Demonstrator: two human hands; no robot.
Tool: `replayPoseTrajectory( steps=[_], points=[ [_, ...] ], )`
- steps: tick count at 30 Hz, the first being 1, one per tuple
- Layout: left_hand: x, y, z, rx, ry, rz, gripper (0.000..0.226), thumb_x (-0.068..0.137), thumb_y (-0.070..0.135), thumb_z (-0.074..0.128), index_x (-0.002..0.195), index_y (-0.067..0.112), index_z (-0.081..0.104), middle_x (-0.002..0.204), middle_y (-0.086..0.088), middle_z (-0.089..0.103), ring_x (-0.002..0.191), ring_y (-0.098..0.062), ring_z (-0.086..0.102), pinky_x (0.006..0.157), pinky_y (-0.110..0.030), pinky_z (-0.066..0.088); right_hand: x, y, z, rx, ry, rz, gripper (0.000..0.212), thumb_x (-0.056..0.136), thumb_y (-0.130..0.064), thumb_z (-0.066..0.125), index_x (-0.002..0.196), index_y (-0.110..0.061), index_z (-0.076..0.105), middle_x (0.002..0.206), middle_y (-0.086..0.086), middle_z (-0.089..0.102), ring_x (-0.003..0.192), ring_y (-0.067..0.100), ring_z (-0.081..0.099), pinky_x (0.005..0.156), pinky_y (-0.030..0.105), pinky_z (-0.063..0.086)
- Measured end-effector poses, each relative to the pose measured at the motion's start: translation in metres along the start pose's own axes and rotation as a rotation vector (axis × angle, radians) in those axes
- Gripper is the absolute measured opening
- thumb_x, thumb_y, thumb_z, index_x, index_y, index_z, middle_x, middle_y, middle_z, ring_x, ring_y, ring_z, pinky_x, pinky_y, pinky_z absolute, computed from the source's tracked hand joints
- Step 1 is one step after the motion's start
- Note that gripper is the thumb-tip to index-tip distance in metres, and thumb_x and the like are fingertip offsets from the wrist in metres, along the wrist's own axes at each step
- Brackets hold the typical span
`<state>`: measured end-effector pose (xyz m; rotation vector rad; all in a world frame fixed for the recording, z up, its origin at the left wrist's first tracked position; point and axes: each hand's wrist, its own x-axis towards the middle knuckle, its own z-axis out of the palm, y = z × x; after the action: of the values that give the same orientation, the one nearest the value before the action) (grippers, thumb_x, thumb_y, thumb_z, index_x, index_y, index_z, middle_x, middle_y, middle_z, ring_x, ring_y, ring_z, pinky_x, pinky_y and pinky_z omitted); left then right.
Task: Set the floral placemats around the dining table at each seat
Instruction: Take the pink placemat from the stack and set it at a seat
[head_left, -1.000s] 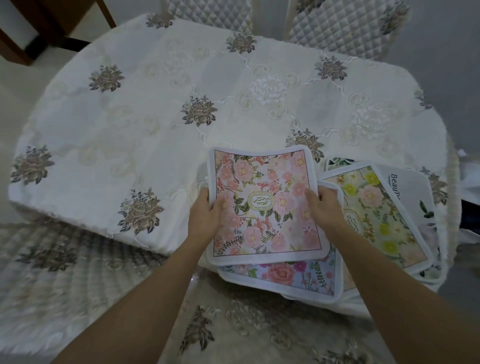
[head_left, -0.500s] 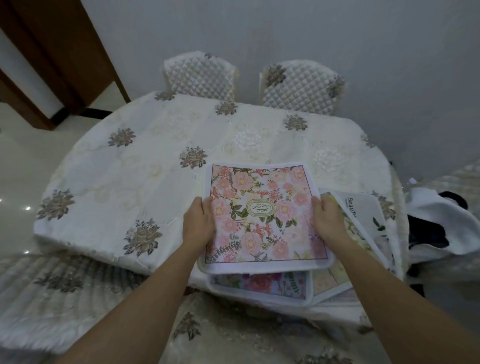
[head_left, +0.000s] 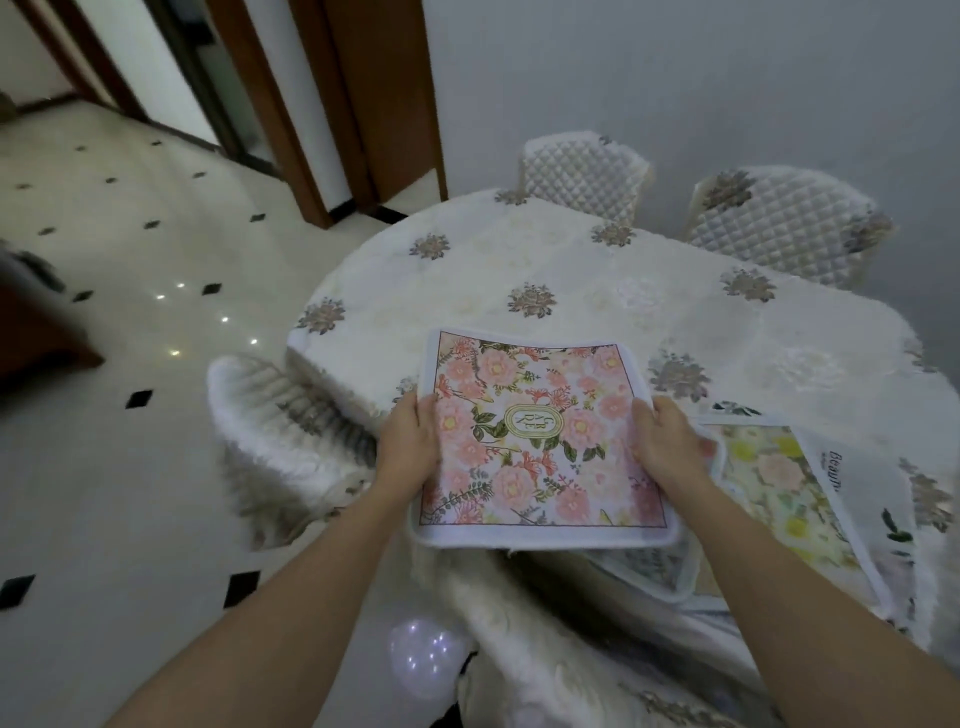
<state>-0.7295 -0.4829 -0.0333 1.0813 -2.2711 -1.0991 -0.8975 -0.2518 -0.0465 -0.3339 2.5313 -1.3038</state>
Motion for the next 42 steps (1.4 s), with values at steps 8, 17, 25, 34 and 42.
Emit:
replayPoseTrajectory(
  steps=[8, 17, 25, 34, 42],
  points=[
    [-0.067, -0.079, -0.123, -0.025, 0.355, -0.219, 0.029, 0.105, 0.03, 0.037, 0.098, 0.01, 0.056, 0.086, -0.004, 0.059, 0.078, -0.021, 0.055, 0.061, -0.03, 0.037, -0.034, -0.088, 0.115, -0.053, -0.272, -0.298, 0.038, 0.102, -0.031, 0.035, 0.087, 0.001, 0.047, 0.08, 0.012, 0.049, 0.075, 0.028, 0.047, 0.065, 0.039, 0.035],
    [-0.093, -0.156, -0.222, -0.03, 0.59, -0.397, 0.039, 0.103, 0.037, 0.037, 0.088, 0.005, 0.051, 0.078, -0.004, 0.056, 0.073, -0.023, 0.053, 0.067, -0.04, 0.045, -0.078, -0.171, 0.233, -0.067, -0.432, -0.495, 0.034, 0.102, -0.025, 0.036, 0.079, -0.001, 0.044, 0.077, 0.016, 0.047, 0.072, 0.026, 0.043, 0.063, 0.038, 0.028],
    [-0.038, -0.24, -0.28, -0.08, 0.632, -0.419, 0.037, 0.103, 0.035, 0.039, 0.083, 0.006, 0.048, 0.075, -0.004, 0.054, 0.071, -0.025, 0.051, 0.067, -0.042, 0.045, -0.071, -0.23, 0.342, -0.123, -0.484, -0.525, 0.037, 0.103, -0.03, 0.033, 0.087, 0.0, 0.047, 0.081, 0.013, 0.052, 0.077, 0.031, 0.05, 0.066, 0.039, 0.034],
    [0.077, -0.335, -0.39, -0.105, 0.569, -0.419, 0.036, 0.103, 0.034, 0.039, 0.086, 0.005, 0.05, 0.076, -0.003, 0.055, 0.069, -0.018, 0.052, 0.063, -0.035, 0.043, -0.058, -0.328, 0.488, -0.14, -0.455, -0.492, 0.031, 0.103, -0.026, 0.036, 0.099, -0.006, 0.058, 0.092, 0.009, 0.059, 0.086, 0.028, 0.054, 0.072, 0.033, 0.037],
    [0.154, -0.387, -0.457, -0.081, 0.523, -0.42, 0.037, 0.104, 0.033, 0.038, 0.086, 0.003, 0.049, 0.071, 0.0, 0.051, 0.063, -0.015, 0.047, 0.056, -0.03, 0.04, -0.04, -0.384, 0.581, -0.15, -0.438, -0.423, 0.036, 0.102, -0.031, 0.036, 0.09, -0.003, 0.055, 0.085, 0.01, 0.059, 0.08, 0.028, 0.055, 0.065, 0.034, 0.035]
  ],
)
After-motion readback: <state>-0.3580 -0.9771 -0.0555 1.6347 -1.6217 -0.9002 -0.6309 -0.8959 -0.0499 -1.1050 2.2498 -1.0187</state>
